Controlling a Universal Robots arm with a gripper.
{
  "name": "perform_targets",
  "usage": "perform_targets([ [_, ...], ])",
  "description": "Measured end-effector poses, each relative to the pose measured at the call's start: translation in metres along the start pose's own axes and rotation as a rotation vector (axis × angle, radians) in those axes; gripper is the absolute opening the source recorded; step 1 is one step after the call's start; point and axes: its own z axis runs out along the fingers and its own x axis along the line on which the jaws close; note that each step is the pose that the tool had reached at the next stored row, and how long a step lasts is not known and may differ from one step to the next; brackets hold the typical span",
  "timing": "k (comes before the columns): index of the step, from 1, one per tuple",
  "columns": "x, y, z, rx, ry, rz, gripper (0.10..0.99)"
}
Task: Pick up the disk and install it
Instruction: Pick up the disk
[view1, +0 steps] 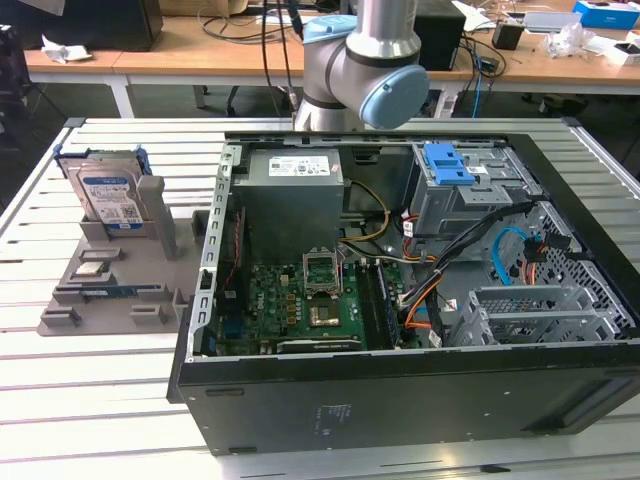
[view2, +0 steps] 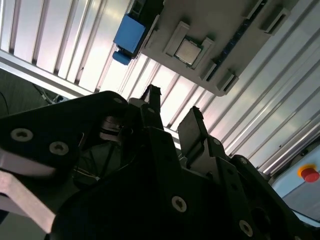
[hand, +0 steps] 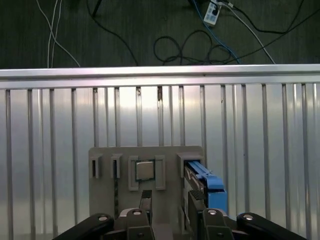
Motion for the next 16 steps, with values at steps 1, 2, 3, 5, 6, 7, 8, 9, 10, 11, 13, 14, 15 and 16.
perform_targets([
  [1, -0.0011, -0.0013, 0.0001, 0.000, 0.0000, 0.000, 0.420],
  [2, -0.0025, -0.0029, 0.0001, 0.000, 0.0001, 0.000, 0.420],
  [3, -0.0037, -0.0042, 0.0001, 0.000, 0.0001, 0.000, 0.420],
  [5, -0.0079, -0.0093, 0.0004, 0.000, 0.0001, 0.000, 0.420],
  [6, -0.0093, -0.0111, 0.0005, 0.000, 0.0000, 0.000, 0.420],
  [7, -0.0106, -0.0127, 0.0005, 0.000, 0.0001, 0.000, 0.420],
  [8, -0.0120, -0.0146, 0.0006, 0.000, 0.0001, 0.000, 0.420],
  [9, -0.0130, -0.0159, 0.0007, 0.000, 0.0001, 0.000, 0.420],
  [10, -0.0153, -0.0190, 0.0010, 0.000, 0.0000, 0.000, 0.420],
  [11, -0.0175, -0.0222, 0.0012, 0.000, 0.0001, 0.000, 0.420],
  [13, -0.0223, -0.0287, 0.0067, -0.001, 0.0001, 0.000, 0.420],
  [14, -0.0246, -0.0308, 0.0111, -0.001, 0.0002, 0.000, 0.420],
  [15, -0.0281, -0.0332, 0.0181, -0.001, 0.0005, 0.000, 0.420],
  [16, -0.0321, -0.0345, 0.0239, -0.002, 0.0005, 0.000, 0.420],
])
